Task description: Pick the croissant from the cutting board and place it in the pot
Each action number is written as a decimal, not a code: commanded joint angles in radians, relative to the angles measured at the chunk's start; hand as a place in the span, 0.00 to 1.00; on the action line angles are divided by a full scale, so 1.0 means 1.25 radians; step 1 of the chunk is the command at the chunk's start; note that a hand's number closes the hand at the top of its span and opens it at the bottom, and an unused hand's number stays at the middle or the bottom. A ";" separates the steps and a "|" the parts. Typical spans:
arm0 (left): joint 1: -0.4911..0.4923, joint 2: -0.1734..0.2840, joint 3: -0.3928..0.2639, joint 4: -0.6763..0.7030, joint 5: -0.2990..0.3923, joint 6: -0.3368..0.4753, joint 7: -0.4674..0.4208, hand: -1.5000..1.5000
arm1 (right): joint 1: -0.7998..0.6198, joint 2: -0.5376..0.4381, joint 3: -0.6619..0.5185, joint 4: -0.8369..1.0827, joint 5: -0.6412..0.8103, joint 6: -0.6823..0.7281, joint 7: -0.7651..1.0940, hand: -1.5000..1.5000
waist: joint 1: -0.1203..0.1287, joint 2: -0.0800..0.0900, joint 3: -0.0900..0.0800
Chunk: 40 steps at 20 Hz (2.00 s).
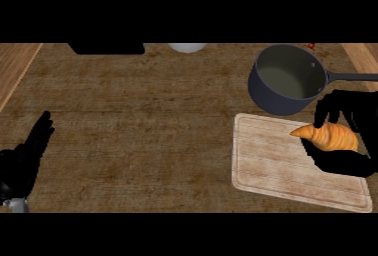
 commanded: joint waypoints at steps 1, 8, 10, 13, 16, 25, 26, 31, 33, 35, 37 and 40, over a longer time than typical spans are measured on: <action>-0.015 0.001 0.020 0.060 0.001 -0.016 -0.052 0.50 | -0.035 0.016 -0.088 0.069 -0.064 0.006 -0.068 1.00 | 0.003 0.002 0.000; -0.046 0.006 0.022 0.049 -0.004 -0.029 -0.013 0.50 | -0.229 0.025 -0.143 0.362 -0.066 -0.014 -0.159 1.00 | 0.013 0.005 0.000; 0.017 -0.002 0.013 0.009 -0.006 -0.042 -0.028 0.50 | -0.253 0.009 -0.170 0.426 -0.074 -0.006 -0.202 1.00 | 0.013 0.003 0.000; -0.020 -0.010 0.013 -0.002 -0.015 -0.024 0.012 0.50 | -0.282 -0.009 -0.190 0.556 -0.044 -0.054 -0.313 1.00 | 0.013 0.004 0.000; -0.008 -0.027 -0.002 -0.003 -0.041 -0.010 -0.001 0.50 | -0.408 0.014 -0.162 0.693 -0.008 -0.063 -0.311 1.00 | 0.018 0.005 0.000; -0.070 -0.040 -0.013 0.015 -0.038 -0.014 0.027 0.50 | -0.574 0.020 -0.151 1.109 0.111 -0.220 -0.493 1.00 | 0.036 0.014 0.001; -0.070 -0.046 -0.013 0.044 -0.048 -0.005 0.002 0.50 | -0.586 0.026 -0.149 1.144 0.128 -0.253 -0.502 1.00 | 0.038 0.015 0.001; -0.027 -0.033 -0.007 0.005 -0.035 -0.028 -0.028 0.50 | -0.644 0.035 -0.206 1.301 0.080 -0.212 -0.529 0.00 | 0.056 0.019 0.001; -0.022 -0.060 -0.033 -0.010 -0.057 -0.008 -0.026 0.50 | -0.638 0.043 -0.226 1.336 0.060 -0.204 -0.553 0.00 | 0.053 0.019 0.002; -0.079 -0.035 -0.006 0.027 -0.031 -0.030 -0.001 0.50 | -0.651 0.068 -0.244 1.369 0.044 -0.205 -0.559 0.00 | 0.054 0.024 0.002; -0.102 -0.040 -0.004 0.065 -0.034 -0.025 -0.014 0.50 | -0.660 0.070 -0.254 1.394 0.035 -0.196 -0.596 0.00 | 0.051 0.026 0.002; -0.093 -0.045 -0.020 0.011 -0.049 -0.016 0.048 0.50 | -0.701 0.070 -0.266 1.419 0.031 -0.191 -0.603 0.00 | 0.050 0.020 0.002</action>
